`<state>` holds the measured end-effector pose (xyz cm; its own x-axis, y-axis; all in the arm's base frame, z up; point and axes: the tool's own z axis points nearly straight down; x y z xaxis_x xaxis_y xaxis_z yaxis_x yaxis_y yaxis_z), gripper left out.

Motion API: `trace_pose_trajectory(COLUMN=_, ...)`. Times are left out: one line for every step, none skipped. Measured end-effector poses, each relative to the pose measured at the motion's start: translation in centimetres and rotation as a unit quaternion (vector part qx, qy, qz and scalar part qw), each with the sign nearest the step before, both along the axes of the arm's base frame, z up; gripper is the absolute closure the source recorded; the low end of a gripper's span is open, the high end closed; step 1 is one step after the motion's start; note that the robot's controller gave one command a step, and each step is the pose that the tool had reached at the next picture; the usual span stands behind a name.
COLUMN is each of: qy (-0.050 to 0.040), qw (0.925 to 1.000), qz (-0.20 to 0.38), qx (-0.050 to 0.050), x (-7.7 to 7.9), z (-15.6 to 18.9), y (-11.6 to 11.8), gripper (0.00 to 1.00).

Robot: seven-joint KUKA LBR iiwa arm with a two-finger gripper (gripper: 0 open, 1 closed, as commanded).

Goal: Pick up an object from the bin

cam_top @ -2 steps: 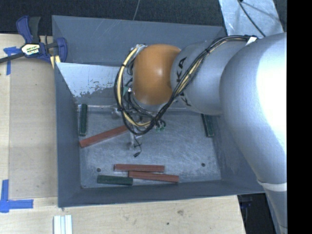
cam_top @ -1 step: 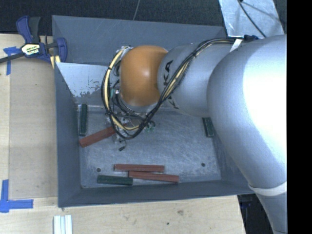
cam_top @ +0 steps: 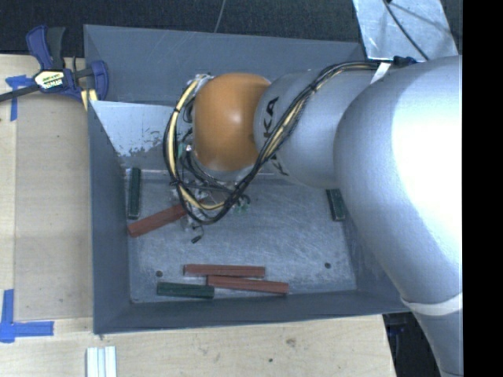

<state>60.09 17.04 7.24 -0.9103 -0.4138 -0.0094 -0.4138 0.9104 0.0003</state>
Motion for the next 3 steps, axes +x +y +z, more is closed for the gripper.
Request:
trace_pose_trajectory(qy=0.0025, qw=1.0000, qz=0.007, qx=-0.001, x=0.9, z=12.7, y=5.9, gripper=1.00)
trace_pose_trajectory(qy=0.0025, qw=1.0000, qz=0.007, qx=-0.002, x=0.9, z=12.7, y=5.9, gripper=1.00)
trace_pose_trajectory(qy=0.0044, qw=0.9999, qz=0.009, qx=-0.002, x=0.4, z=18.8, y=5.4, gripper=1.00)
